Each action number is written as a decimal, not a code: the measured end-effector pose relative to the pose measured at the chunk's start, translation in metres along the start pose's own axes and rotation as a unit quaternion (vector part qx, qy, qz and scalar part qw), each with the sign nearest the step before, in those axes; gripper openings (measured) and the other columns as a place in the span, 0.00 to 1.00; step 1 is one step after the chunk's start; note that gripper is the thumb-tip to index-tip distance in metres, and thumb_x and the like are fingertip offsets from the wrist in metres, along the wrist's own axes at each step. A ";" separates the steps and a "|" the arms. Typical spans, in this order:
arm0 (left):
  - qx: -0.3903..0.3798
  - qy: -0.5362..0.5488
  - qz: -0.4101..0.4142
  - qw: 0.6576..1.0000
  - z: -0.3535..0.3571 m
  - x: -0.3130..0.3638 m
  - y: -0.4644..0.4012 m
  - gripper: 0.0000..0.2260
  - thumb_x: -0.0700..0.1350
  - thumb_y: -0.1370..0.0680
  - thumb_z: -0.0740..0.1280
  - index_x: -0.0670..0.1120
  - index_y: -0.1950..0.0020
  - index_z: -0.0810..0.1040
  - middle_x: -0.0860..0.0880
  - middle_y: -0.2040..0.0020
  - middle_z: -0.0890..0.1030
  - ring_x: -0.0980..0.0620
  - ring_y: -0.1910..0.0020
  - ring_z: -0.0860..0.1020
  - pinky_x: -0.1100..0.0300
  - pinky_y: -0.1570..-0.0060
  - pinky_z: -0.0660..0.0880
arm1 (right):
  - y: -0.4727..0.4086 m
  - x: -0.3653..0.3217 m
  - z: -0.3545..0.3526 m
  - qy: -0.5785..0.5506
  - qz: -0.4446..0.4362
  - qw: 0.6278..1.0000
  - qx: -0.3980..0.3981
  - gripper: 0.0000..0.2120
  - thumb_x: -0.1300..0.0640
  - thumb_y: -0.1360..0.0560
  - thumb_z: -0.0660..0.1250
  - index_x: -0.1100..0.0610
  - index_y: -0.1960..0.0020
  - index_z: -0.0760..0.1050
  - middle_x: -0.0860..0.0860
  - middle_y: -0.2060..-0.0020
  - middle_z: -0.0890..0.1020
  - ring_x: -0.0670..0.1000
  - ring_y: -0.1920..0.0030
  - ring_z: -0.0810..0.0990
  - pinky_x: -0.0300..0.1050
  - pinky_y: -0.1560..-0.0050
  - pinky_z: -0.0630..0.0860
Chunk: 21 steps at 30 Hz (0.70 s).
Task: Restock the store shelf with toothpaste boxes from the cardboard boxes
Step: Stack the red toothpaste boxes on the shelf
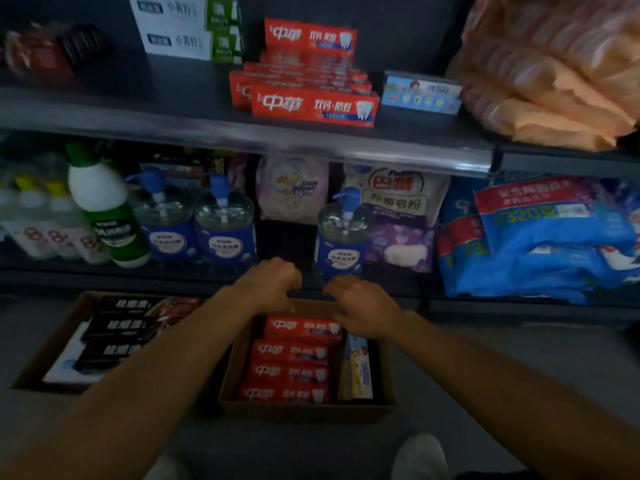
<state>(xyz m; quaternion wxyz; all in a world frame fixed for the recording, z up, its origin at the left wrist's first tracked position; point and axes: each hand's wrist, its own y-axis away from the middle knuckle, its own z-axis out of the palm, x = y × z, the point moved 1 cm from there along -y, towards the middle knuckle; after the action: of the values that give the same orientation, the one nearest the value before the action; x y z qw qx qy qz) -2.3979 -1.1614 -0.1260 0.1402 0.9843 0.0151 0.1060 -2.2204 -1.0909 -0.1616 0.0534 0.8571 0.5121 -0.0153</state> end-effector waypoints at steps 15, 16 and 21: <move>-0.103 0.058 -0.061 0.991 0.137 -0.055 -0.064 0.12 0.45 0.27 0.70 0.50 0.45 0.78 0.48 0.44 0.80 0.48 0.47 0.79 0.54 0.47 0.77 | -0.048 0.023 0.170 -0.099 0.100 0.980 -0.138 0.28 0.52 0.25 0.66 0.56 0.28 0.62 0.56 0.32 0.69 0.56 0.34 0.69 0.51 0.36 0.69; -0.099 0.062 -0.060 0.991 0.139 -0.056 -0.067 0.12 0.45 0.27 0.70 0.50 0.44 0.78 0.47 0.44 0.80 0.48 0.47 0.79 0.54 0.47 0.77 | -0.052 0.024 0.174 -0.098 0.105 0.980 -0.139 0.29 0.52 0.26 0.67 0.56 0.28 0.61 0.56 0.32 0.68 0.56 0.33 0.68 0.50 0.35 0.68; -0.103 0.092 -0.063 0.988 0.149 -0.065 -0.078 0.11 0.44 0.28 0.71 0.50 0.46 0.80 0.50 0.46 0.81 0.51 0.49 0.79 0.56 0.49 0.77 | -0.064 0.024 0.192 -0.076 0.110 0.982 -0.132 0.32 0.51 0.27 0.69 0.58 0.28 0.61 0.57 0.32 0.67 0.56 0.32 0.67 0.51 0.32 0.65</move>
<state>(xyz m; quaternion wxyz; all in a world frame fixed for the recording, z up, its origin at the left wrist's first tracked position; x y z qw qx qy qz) -2.4299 -1.1311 -0.3006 0.2457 0.9477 0.0790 0.1876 -2.2597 -1.0599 -0.3590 0.2061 0.8898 0.4070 -0.0063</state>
